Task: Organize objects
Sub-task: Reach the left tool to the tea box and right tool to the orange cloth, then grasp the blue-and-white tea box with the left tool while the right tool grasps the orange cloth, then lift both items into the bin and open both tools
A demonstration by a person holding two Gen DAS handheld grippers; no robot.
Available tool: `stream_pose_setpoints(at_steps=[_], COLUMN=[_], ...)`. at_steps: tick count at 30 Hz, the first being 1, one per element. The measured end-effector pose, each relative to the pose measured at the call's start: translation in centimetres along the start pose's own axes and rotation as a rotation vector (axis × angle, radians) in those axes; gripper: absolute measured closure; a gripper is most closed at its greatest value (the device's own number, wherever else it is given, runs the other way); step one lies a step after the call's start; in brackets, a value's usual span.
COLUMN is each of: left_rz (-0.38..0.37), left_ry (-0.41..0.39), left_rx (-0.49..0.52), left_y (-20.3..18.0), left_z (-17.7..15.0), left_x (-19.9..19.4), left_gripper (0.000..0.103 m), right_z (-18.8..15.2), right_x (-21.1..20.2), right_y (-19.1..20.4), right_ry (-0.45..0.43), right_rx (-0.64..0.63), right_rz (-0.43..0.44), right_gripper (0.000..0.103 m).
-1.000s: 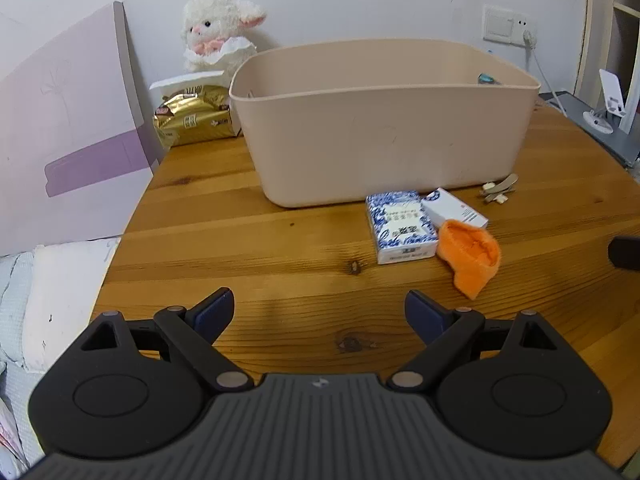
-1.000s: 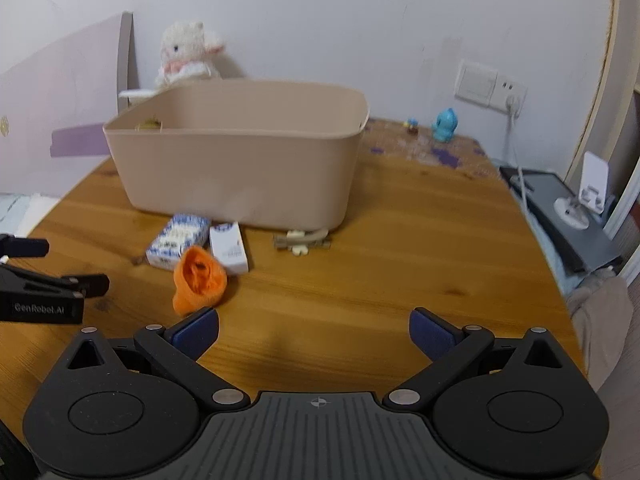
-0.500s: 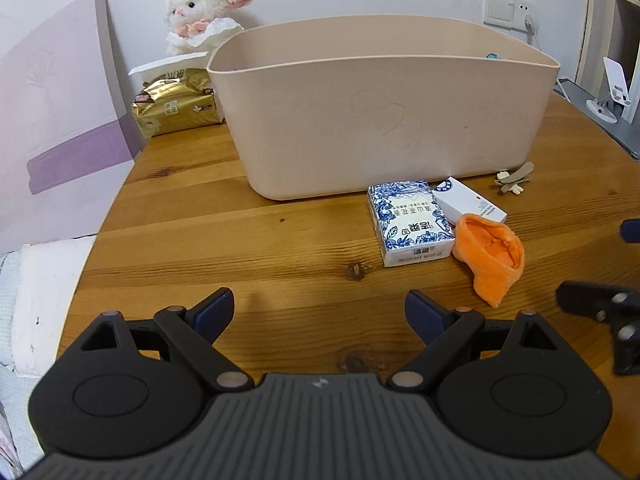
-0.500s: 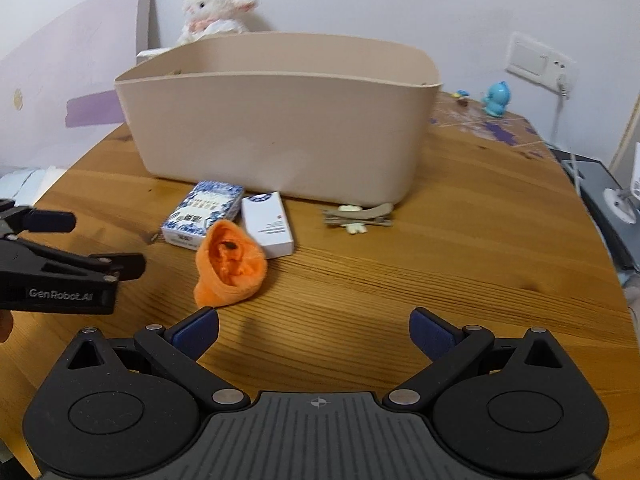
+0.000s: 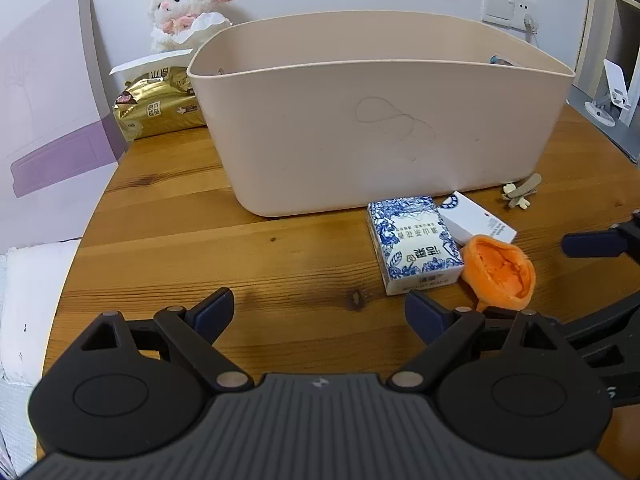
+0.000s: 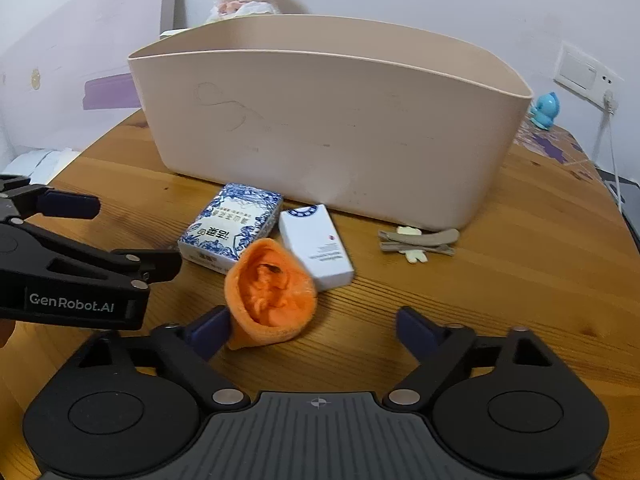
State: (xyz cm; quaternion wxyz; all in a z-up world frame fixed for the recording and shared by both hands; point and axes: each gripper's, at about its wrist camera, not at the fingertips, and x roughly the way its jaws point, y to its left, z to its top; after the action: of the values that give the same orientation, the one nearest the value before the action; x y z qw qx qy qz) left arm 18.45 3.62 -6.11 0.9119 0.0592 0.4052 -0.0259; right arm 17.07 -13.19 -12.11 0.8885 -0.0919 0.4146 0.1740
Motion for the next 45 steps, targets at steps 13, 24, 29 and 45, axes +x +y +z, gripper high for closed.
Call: stream_pose_setpoints(at_steps=[13,24,29,45], left_rz=[-0.077,-0.123,-0.098,-0.114], left_ry=[-0.019,0.062,0.068,0.048], left_rx=[0.005,-0.034,-0.025,0.009], left_y=[-1.7,-2.9,-3.4,-2.7], left_z=[1.6,2.3,2.3,2.2], left_x=[-0.4,2.7,3.5,2.5], left_gripper=[0.01,0.01,0.011,0.056], right_z=[0.0,0.4,0.2,0.3], right_x=[-1.0,-0.1,-0.1,-1.6], right_y=[-2.8,-3.4,-3.2,-2.5], right_ry=[-0.002,-0.018,-0.023,-0.053], right_rx=[0.029,0.04,0.009,0.003], right_rz=[-0.026,0.007,-0.003,0.038], right_gripper=[0.059,0.042,0.04,0.094])
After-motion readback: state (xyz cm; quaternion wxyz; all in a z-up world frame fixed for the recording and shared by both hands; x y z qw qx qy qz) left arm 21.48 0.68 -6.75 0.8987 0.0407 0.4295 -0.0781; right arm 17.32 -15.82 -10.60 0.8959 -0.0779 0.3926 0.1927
